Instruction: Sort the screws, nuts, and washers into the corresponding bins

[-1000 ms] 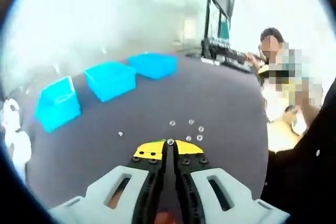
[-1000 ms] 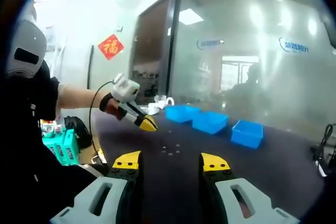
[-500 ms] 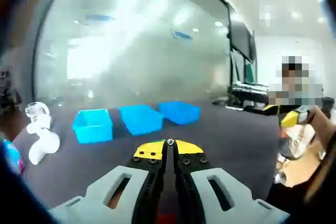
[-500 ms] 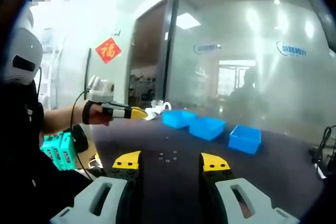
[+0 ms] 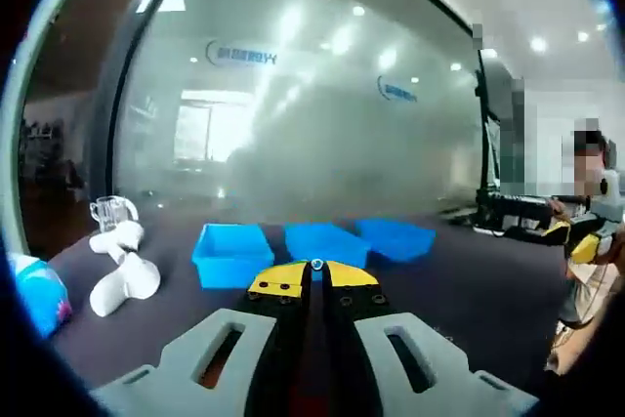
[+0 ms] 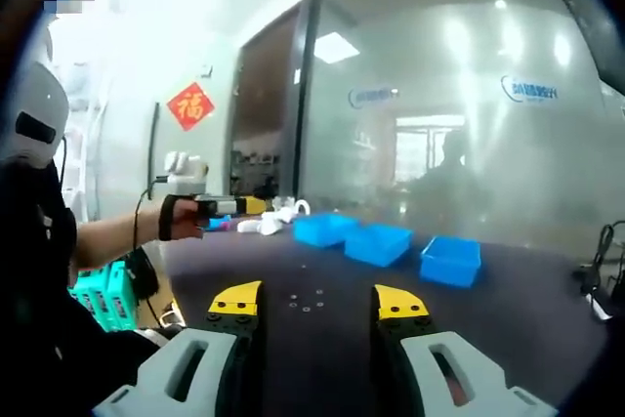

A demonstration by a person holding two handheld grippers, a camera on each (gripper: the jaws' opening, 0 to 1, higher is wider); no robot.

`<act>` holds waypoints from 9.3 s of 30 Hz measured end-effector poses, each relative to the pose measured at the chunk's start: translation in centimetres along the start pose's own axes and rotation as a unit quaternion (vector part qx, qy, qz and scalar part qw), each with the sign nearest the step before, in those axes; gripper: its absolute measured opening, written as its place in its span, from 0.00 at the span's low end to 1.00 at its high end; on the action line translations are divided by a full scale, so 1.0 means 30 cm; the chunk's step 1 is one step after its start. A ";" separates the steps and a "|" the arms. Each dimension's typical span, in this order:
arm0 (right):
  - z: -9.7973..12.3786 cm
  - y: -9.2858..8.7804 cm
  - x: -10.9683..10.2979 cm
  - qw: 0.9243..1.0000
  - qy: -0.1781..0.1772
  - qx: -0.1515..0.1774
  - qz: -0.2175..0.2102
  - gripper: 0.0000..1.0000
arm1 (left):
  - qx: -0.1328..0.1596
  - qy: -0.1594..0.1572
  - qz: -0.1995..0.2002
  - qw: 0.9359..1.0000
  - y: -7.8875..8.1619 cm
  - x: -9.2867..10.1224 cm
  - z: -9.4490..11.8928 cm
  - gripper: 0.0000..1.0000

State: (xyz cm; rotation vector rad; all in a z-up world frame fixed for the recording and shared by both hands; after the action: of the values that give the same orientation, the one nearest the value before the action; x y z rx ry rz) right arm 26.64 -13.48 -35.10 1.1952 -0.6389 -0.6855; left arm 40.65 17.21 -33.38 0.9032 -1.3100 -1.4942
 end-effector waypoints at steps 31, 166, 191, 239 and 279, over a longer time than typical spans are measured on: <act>0.026 -0.035 0.021 1.000 -0.009 -0.004 -0.017 0.38 | -0.041 0.075 0.052 0.995 0.185 -0.272 -0.512 0.05; 0.062 -0.130 0.022 0.999 -0.001 -0.042 -0.022 0.39 | -0.401 -0.327 -0.294 0.804 -0.354 0.461 -0.106 0.14; 0.048 -0.108 -0.001 0.999 0.005 -0.038 -0.016 0.39 | -0.337 -0.307 -0.209 0.865 -0.317 0.444 -0.069 0.01; 0.007 -0.052 -0.017 1.000 0.010 -0.014 -0.017 0.39 | -0.136 0.009 0.000 0.991 0.044 -0.198 -0.128 0.01; -0.005 -0.070 -0.013 0.999 0.011 -0.024 -0.027 0.39 | -0.172 0.029 -0.069 0.982 0.103 -0.241 -0.461 0.32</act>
State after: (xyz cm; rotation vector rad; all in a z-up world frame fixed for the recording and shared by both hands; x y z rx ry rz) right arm 26.20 -13.54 -37.19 1.1765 -0.5699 -0.7277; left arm 56.34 19.79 -32.91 0.8151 -0.9225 -1.7237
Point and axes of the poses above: the point that each gripper's makers call its tool centre point, and the gripper's own axes: z roughly backward along the fingers, x roughly to its right, y roughly out of its top, the point moved 3 cm from there along z, roughly backward along the fingers, and after that the axes turned 10 degrees about -x, right-handed, at the moved point
